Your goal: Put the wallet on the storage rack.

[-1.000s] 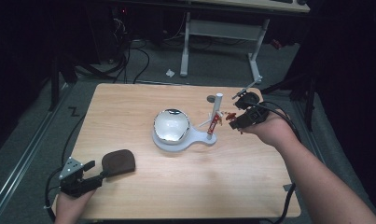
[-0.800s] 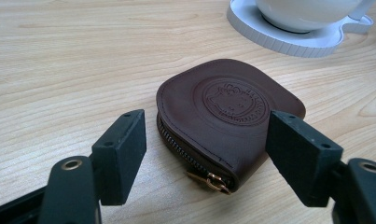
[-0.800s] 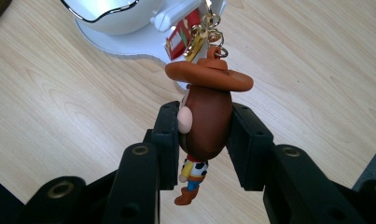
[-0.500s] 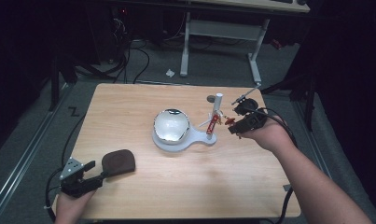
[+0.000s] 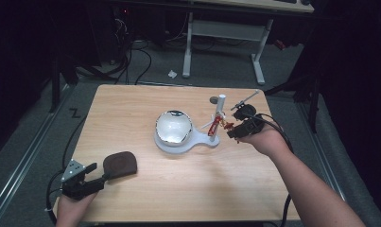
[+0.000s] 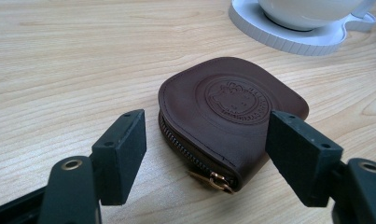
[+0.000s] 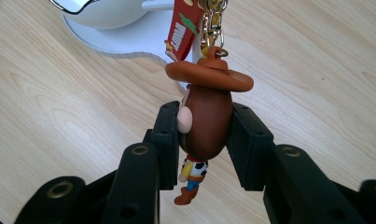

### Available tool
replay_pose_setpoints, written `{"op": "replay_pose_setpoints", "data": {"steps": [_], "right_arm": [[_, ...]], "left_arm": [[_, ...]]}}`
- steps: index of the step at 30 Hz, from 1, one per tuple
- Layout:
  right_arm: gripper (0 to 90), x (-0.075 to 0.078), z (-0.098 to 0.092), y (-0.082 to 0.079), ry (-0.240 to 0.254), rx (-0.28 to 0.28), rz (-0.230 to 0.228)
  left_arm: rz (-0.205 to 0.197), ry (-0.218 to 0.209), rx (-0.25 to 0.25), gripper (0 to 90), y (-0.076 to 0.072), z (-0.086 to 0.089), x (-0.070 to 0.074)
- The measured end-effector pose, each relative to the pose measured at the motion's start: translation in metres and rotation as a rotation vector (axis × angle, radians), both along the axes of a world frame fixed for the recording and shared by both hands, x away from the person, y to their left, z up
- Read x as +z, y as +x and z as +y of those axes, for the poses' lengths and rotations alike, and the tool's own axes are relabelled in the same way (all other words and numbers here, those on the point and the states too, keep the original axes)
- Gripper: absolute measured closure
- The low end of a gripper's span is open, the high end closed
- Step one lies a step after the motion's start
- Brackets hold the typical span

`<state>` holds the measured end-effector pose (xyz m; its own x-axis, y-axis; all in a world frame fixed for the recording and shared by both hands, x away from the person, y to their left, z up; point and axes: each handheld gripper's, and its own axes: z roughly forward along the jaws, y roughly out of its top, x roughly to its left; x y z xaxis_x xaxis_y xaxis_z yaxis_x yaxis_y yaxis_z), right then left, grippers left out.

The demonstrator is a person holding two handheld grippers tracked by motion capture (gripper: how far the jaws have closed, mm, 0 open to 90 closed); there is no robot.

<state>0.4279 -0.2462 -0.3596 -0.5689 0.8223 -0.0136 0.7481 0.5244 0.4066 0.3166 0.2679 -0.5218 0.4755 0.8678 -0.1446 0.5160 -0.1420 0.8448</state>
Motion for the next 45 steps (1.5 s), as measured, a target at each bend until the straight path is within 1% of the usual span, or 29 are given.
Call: {"op": "replay_pose_setpoints", "data": {"steps": [2,3,5,6,8,9,10,13,15,17,18,20,22,25,27,29,31,33,34,36,37,39,40,41,43,45], "right_arm": [[65.9,-0.004,0.0,0.003,0.0,0.002,-0.001],[65.9,-0.006,0.0,0.004,0.0,-0.007,0.008],[65.8,-0.01,0.0,0.007,0.006,-0.012,0.009],[65.7,-0.012,0.0,0.008,0.008,-0.012,0.004],[65.5,-0.017,0.0,0.01,0.023,-0.019,0.003],[65.4,-0.019,0.001,0.011,0.027,-0.036,0.01],[65.3,-0.022,0.001,0.013,0.033,-0.023,-0.001],[63.8,-0.029,0.002,0.014,0.048,-0.036,0.003],[60.8,-0.032,0.002,0.015,0.053,-0.035,0.005],[59.9,-0.032,0.001,0.013,0.058,-0.037,0.015],[59.9,-0.032,0.001,0.013,0.056,-0.03,0.011],[59.8,-0.031,-0.001,0.009,0.06,-0.038,0.015],[59.4,-0.03,-0.004,0.004,0.061,-0.027,0.006],[58.9,-0.031,-0.009,-0.006,0.07,-0.04,0.001],[57.0,-0.033,-0.014,-0.013,0.073,-0.04,-0.009],[53.3,-0.038,-0.019,-0.023,0.053,-0.04,-0.036],[50.6,-0.043,-0.023,-0.031,0.055,-0.048,-0.055],[50.5,-0.049,-0.027,-0.04,0.045,-0.052,-0.074],[50.9,-0.052,-0.029,-0.044,0.046,-0.05,-0.086],[51.0,-0.057,-0.032,-0.051,0.057,-0.057,-0.095],[51.4,-0.06,-0.033,-0.056,0.063,-0.06,-0.114],[52.2,-0.066,-0.034,-0.065,0.052,-0.065,-0.148],[52.1,-0.07,-0.034,-0.071,0.055,-0.064,-0.169],[51.1,-0.073,-0.035,-0.075,0.068,-0.07,-0.179],[47.7,-0.08,-0.036,-0.082,0.079,-0.077,-0.208],[43.6,-0.091,-0.036,-0.09,0.086,-0.073,-0.232]], "left_arm": [[-0.001,0.003,-0.001,29.3,0.0,0.0,0.0],[-0.001,0.003,-0.001,29.4,0.0,0.0,0.0],[0.0,0.0,-0.001,29.4,0.0,0.0,0.0],[0.001,0.0,-0.001,29.4,0.0,0.0,0.0],[0.003,-0.002,-0.001,29.4,0.0,0.0,0.0],[0.003,-0.002,-0.001,29.4,0.0,0.0,0.0],[0.003,0.0,-0.001,29.4,0.001,0.0,-0.001],[0.005,-0.002,0.001,29.4,0.002,0.001,-0.001],[0.006,-0.003,0.002,29.4,0.002,0.001,-0.001],[0.006,-0.004,0.002,29.3,0.002,0.002,-0.001],[0.007,-0.007,0.003,29.4,0.002,0.002,-0.001],[0.009,-0.009,0.002,29.4,0.003,0.002,0.0],[0.012,-0.016,0.001,29.3,0.003,0.001,0.0],[0.016,-0.02,0.001,29.3,0.004,0.0,0.0],[0.016,-0.037,0.0,29.1,0.004,0.0,0.001],[0.015,-0.042,0.0,28.9,0.003,-0.001,0.001],[0.018,-0.044,-0.003,28.6,0.004,-0.003,0.001],[0.024,-0.046,-0.004,28.2,0.004,-0.004,0.001],[0.028,-0.047,-0.004,27.8,0.004,-0.004,0.001],[0.034,-0.057,-0.006,27.1,0.004,-0.004,0.001],[0.038,-0.062,-0.004,26.8,0.004,-0.005,0.0],[0.045,-0.067,-0.005,26.5,0.005,-0.005,0.0],[0.043,-0.064,-0.006,26.3,0.005,-0.006,0.0],[0.043,-0.059,-0.008,26.3,0.005,-0.007,0.0],[0.043,-0.051,-0.011,26.3,0.006,-0.008,-0.001],[0.044,-0.053,-0.013,26.3,0.006,-0.01,-0.001]]}}
